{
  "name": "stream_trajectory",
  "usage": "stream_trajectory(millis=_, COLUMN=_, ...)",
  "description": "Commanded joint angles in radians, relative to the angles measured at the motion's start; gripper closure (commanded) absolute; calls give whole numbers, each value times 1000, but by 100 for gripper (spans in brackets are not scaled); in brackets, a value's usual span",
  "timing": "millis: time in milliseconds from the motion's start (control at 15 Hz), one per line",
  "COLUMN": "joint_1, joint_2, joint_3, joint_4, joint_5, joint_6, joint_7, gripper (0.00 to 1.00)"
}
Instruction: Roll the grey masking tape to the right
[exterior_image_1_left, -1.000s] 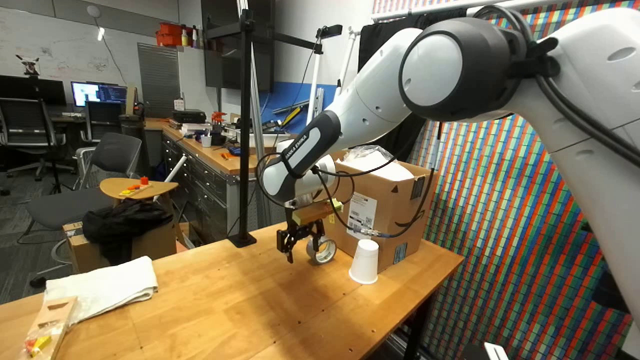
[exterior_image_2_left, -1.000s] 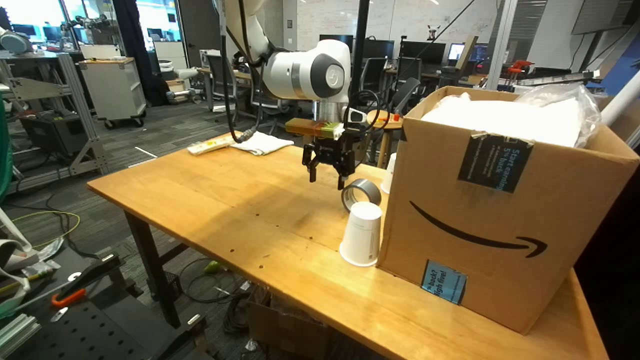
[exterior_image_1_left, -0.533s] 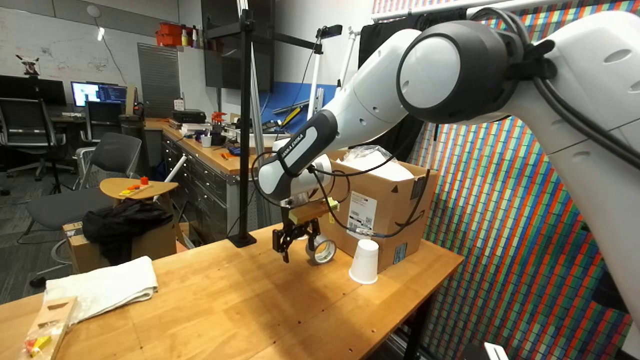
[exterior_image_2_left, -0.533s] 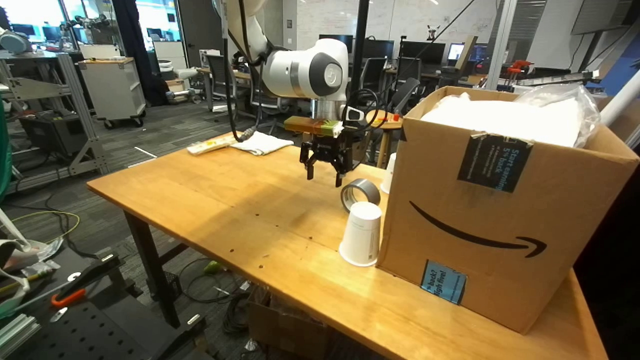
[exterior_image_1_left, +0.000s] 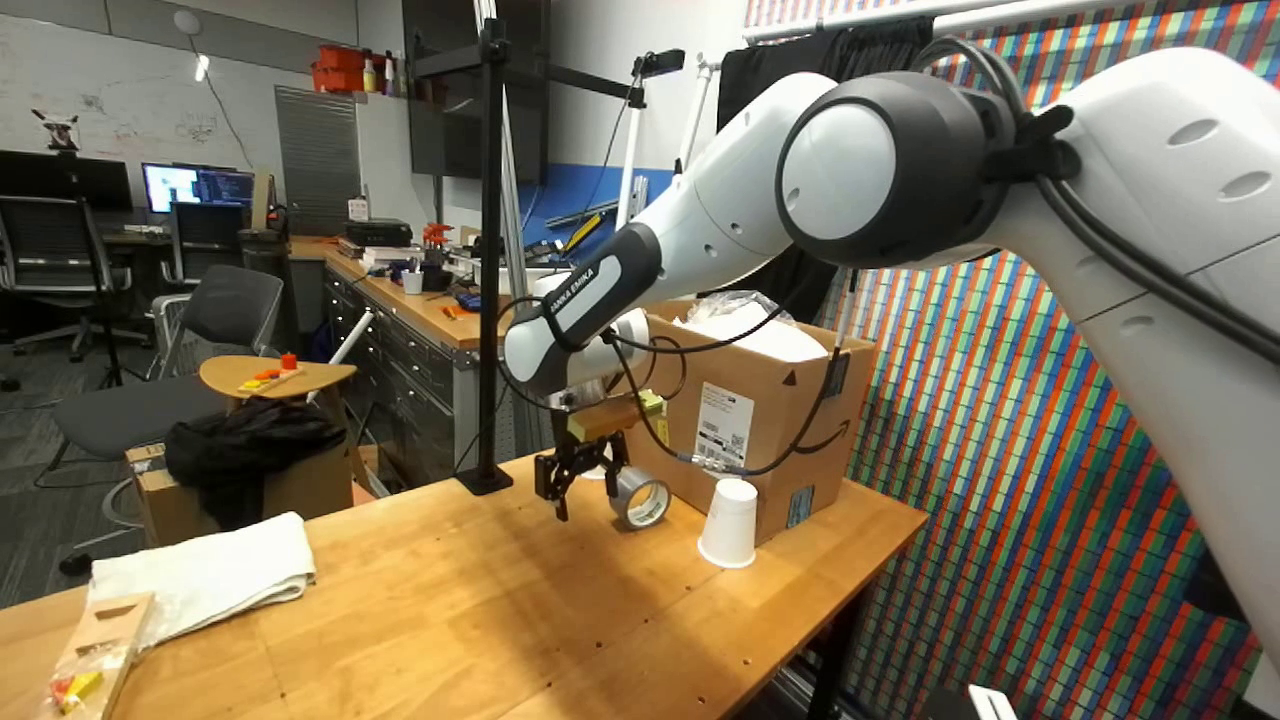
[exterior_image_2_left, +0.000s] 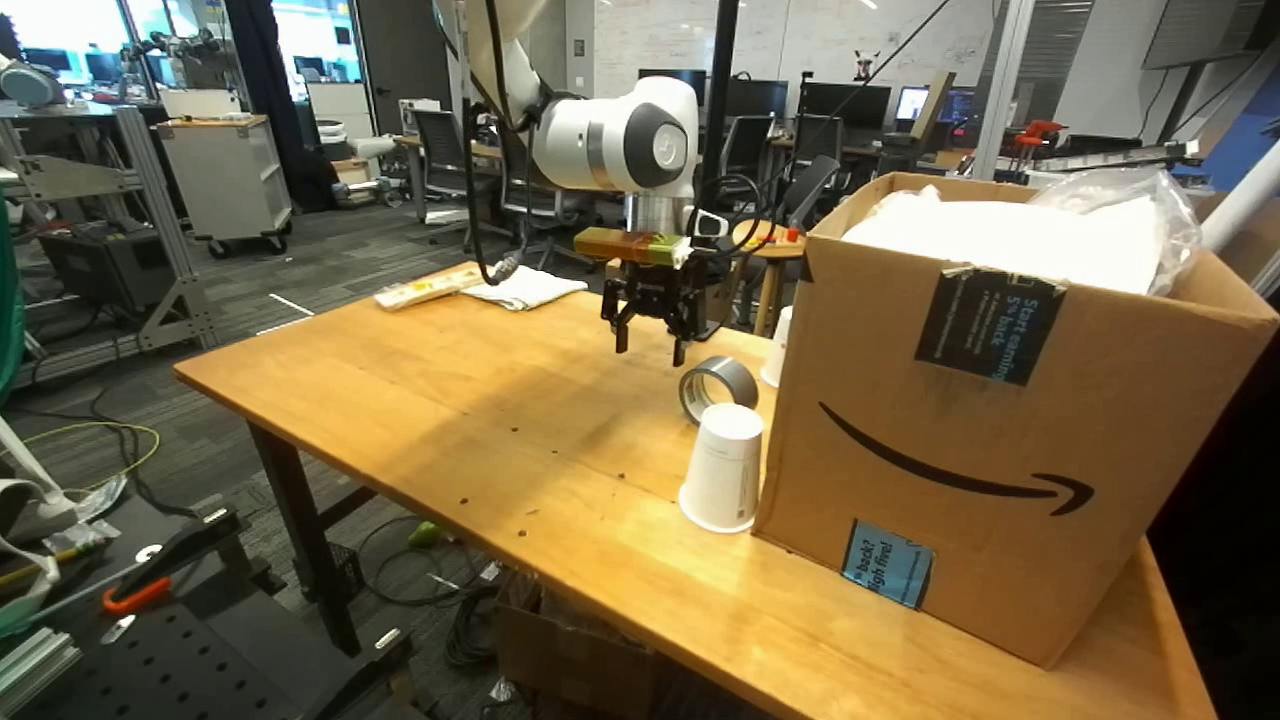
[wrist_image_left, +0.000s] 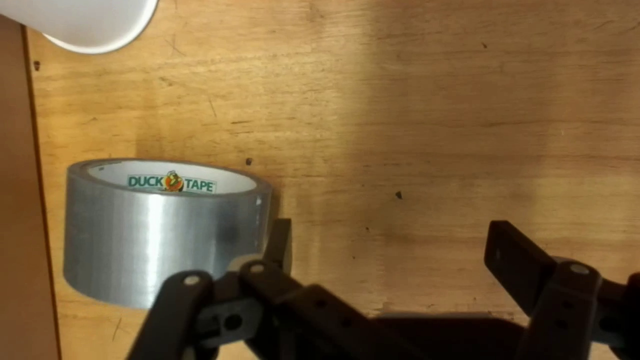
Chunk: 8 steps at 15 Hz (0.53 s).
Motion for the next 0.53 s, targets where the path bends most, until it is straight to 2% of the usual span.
stream_trajectory(millis=0, joint_1=-21, joint_2=46, joint_3=6, joint_4=94, joint_5=5, joint_6=-56, joint_7=-28, gripper=0)
stream_trajectory(millis=467, joint_1=-72, joint_2=48, joint_3=-33, joint_4=104, joint_5=3, joint_6=-80, joint_7=0, gripper=0)
